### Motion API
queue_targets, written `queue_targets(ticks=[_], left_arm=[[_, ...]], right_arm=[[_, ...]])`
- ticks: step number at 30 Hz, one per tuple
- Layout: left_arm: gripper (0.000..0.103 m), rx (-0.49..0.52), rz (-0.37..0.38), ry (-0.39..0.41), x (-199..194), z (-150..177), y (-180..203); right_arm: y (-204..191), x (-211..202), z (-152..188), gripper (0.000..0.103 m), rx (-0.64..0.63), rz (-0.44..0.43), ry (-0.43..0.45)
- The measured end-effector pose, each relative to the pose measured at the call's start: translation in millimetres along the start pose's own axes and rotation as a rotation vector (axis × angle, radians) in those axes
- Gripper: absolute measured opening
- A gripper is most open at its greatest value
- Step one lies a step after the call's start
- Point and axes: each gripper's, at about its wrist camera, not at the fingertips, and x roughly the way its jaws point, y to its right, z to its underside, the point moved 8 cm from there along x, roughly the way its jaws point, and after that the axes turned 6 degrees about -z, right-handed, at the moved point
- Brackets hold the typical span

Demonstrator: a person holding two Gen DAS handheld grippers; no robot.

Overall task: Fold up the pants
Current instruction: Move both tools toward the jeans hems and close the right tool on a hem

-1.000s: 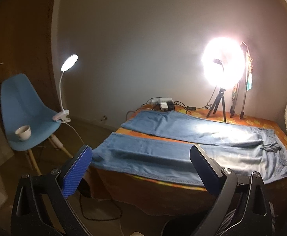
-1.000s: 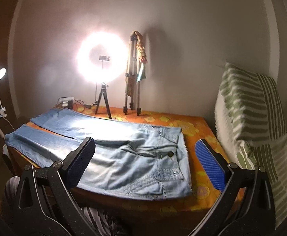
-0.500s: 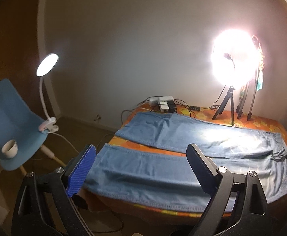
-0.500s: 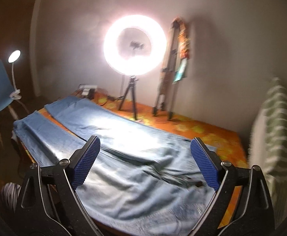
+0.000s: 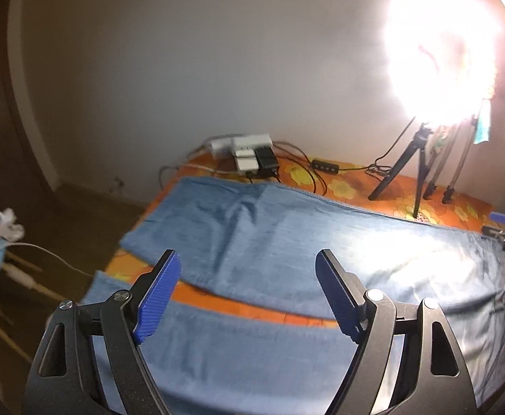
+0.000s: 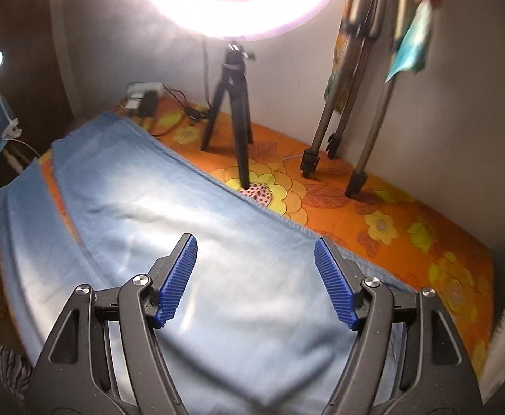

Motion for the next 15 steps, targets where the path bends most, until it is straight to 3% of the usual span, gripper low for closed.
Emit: queue_targets(ticks=[8,15], left_arm=[[0.080,0.060,-0.001,-0.117,76,11,42],[0.080,0.106,0.003,-0.155,117,8,72]], right_arm=[[22,99,-11,0.074,-0.062,-0.060,-0.092],[23,141,-9,0.074,-0.119,-0.120,-0.159]])
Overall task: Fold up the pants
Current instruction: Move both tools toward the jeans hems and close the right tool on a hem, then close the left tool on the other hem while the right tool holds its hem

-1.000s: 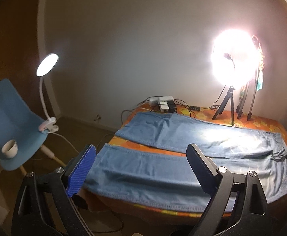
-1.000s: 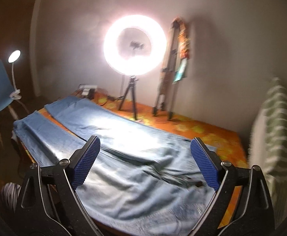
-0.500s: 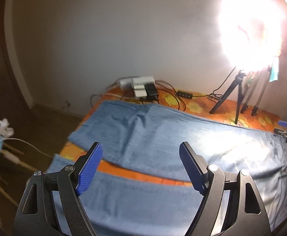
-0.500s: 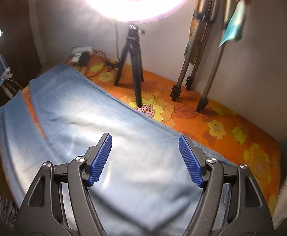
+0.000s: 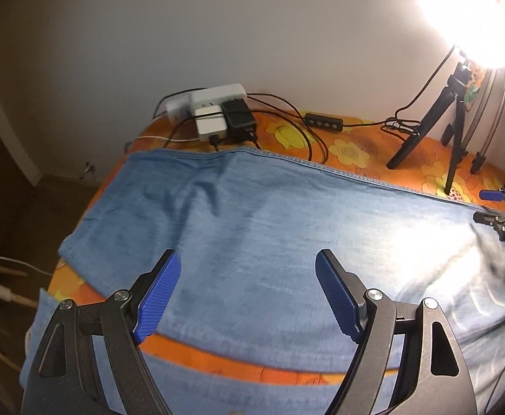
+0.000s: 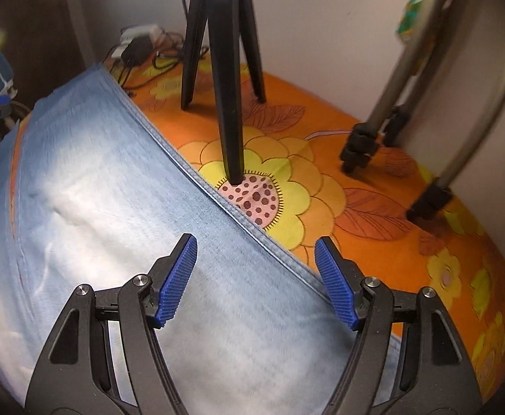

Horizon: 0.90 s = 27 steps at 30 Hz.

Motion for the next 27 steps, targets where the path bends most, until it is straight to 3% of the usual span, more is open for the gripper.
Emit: queue_targets(ticks=[15,17,23,24,27], left_arm=[[0.080,-0.013,-0.005,-0.001,31,-33,4],[0.080,-0.015,-0.008,0.002,32,-37,3],[0.081,-0.063,0.019,-0.003,39,-47,1],[0.081,-0.081,0.027,-0.008,40,-48,-1],[0.081,-0.145,0.052,-0.033,47,-53,-7]], right_arm=[[8,32,-7,0.074,-0.017,-0.070,-0.064],[6,31,-6,0.070,-0.019,-0.073,-0.063],[-10,25,-3,0.025,-0.051,-0.073,-0.072],[-12,24,-1,0.013,-0.061,-0.055,-0.076],[-20,15,2,0.008,-0.071,-0.036,-0.071]])
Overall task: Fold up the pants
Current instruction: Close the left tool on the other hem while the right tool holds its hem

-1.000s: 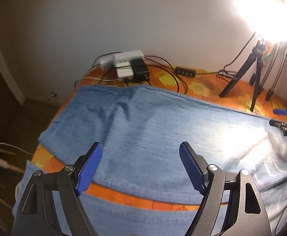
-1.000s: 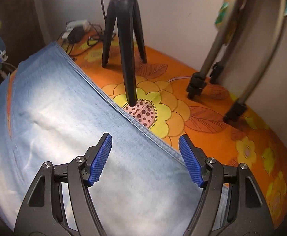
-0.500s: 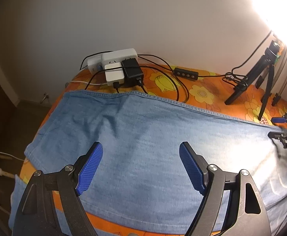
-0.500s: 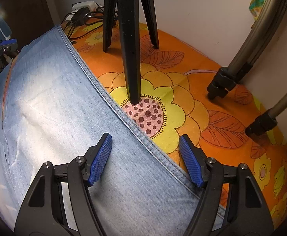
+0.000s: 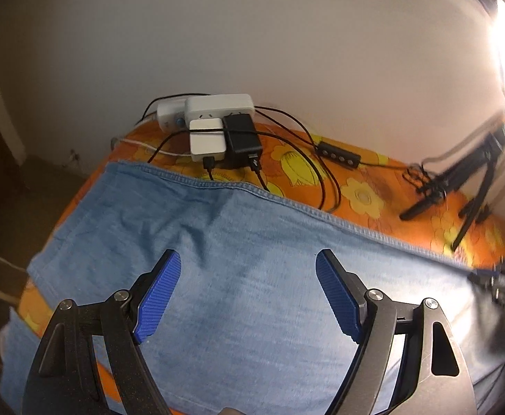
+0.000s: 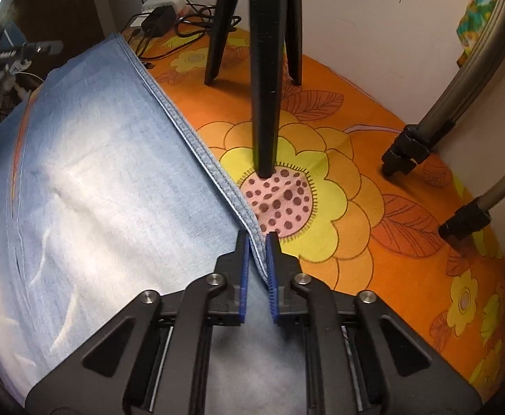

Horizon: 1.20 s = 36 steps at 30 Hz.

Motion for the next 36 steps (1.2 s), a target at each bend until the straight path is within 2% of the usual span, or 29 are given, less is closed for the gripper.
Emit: queue_targets(ticks=[7,12,18,24,30,33,36], left_arm=[[0.081,-0.191,0.093,-0.083,21,-15,-14],[0.081,-0.226,0.137,-0.149,32,-12,-9],[0.081,-0.202,0.112,-0.220,51,-7,-1],[0.081,-0.261,0.080,-0.254,71,-5,-17],[0.079,-0.306,0.088,-0.284,82,-1,-23],[0.078,-0.304,0.084,-0.297,86,2,-21],[0.071,-0.307,0.085,-0.286,84,0,-23]], right_arm=[[-37,-54,10,0.006,-0.040,0.064,0.115],[-85,-76,33,0.006,-0.133,0.129,0.147],[-132,-82,52,0.006,-0.172,0.072,0.150],[-158,-81,66,0.006,-0.218,0.056,0.130],[-172,-80,73,0.006,-0.271,0.087,0.138],[-183,-82,79,0.006,-0.324,0.130,0.149],[-195,-78,88,0.006,-0.364,0.139,0.143]])
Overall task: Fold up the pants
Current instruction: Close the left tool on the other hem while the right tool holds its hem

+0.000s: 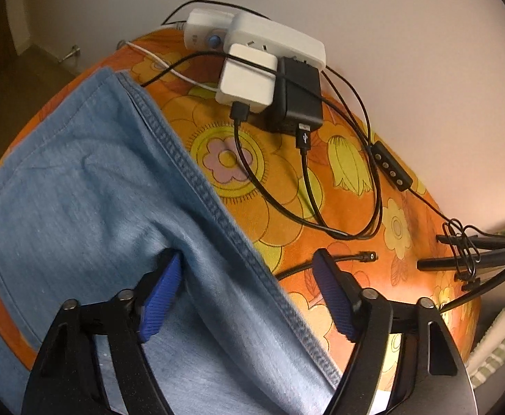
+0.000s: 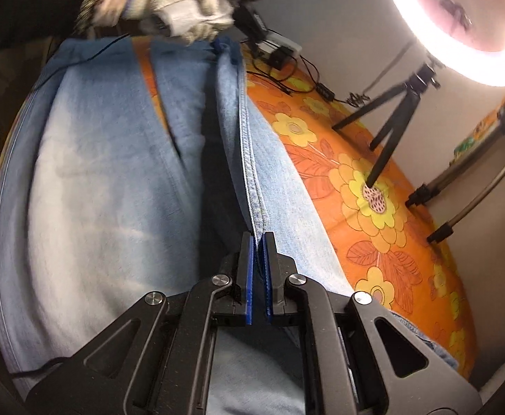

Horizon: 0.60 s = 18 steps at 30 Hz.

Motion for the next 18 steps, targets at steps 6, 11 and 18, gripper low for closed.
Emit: queue_targets(ticks=[6,11,18], left_arm=[[0.060,-0.039,0.027,0.026,-11,-10,-8],[0.060,-0.034,0.045,0.064,-24,-13,-2],[0.054,-0.039,0.027,-0.006,4,-8,2]], right_arm=[[-6,6,5,0.006,0.000,-0.017,-0.005],[-8,7,6,0.006,-0.005,-0.022,-0.007],[-6,5,5,0.006,0.009,-0.023,0.004]])
